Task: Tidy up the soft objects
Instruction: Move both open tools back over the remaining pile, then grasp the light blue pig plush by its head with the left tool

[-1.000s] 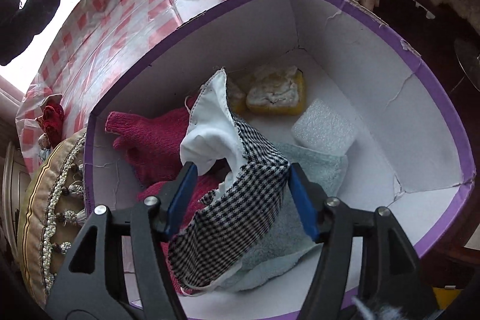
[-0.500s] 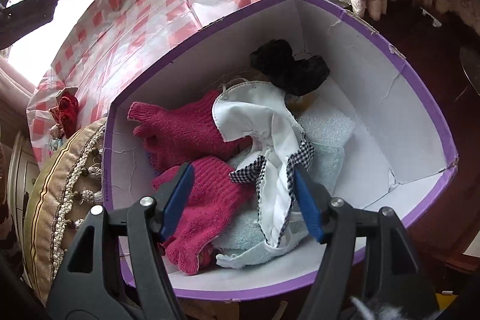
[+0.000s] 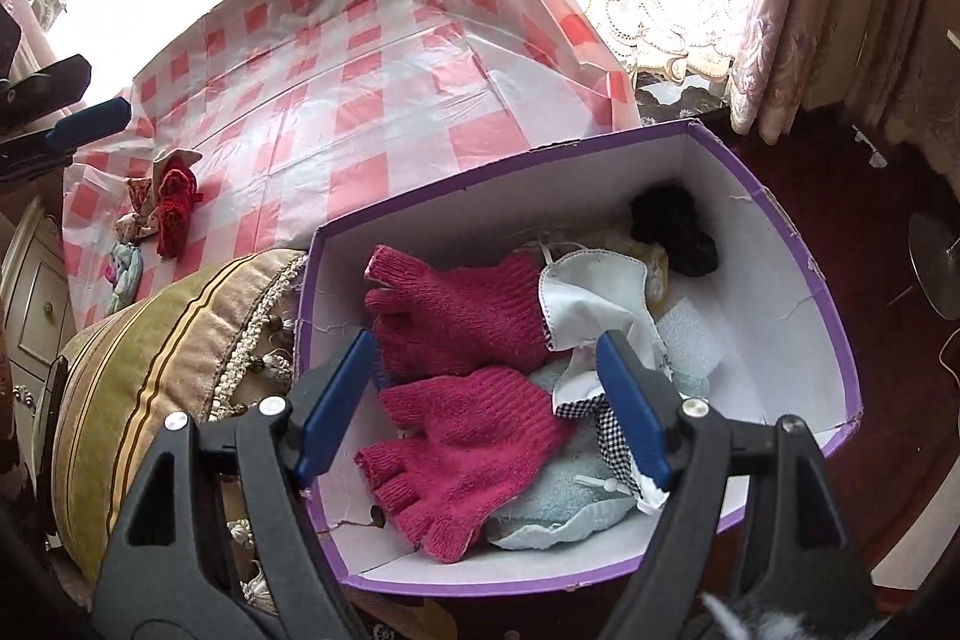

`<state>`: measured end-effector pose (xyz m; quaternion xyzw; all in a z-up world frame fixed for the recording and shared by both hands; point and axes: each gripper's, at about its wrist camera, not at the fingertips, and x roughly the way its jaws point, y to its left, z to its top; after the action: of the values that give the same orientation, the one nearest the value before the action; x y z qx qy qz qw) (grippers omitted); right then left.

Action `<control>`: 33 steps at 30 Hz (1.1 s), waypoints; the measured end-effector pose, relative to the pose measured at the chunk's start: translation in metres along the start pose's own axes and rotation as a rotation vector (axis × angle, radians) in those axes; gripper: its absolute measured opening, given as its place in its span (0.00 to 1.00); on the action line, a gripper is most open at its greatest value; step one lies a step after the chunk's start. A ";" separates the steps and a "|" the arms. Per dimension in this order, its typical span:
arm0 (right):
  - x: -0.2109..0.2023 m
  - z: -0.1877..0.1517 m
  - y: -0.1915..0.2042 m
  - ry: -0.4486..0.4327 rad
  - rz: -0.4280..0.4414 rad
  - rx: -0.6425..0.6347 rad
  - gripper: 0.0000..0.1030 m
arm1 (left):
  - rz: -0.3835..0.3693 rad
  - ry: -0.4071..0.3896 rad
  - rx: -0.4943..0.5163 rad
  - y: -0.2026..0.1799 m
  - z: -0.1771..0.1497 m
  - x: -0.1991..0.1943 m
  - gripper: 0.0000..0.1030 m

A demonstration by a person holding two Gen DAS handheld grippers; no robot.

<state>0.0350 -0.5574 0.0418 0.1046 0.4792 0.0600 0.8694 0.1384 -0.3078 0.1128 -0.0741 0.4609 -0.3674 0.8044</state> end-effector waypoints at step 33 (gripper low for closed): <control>0.047 0.060 0.237 0.066 0.133 -0.486 0.82 | 0.429 0.013 -0.428 0.329 -0.142 -0.146 0.62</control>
<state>0.1098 -0.3256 0.0913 -0.0781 0.4707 0.2337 0.8472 0.1526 0.0560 -0.0180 -0.1405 0.5381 -0.0842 0.8268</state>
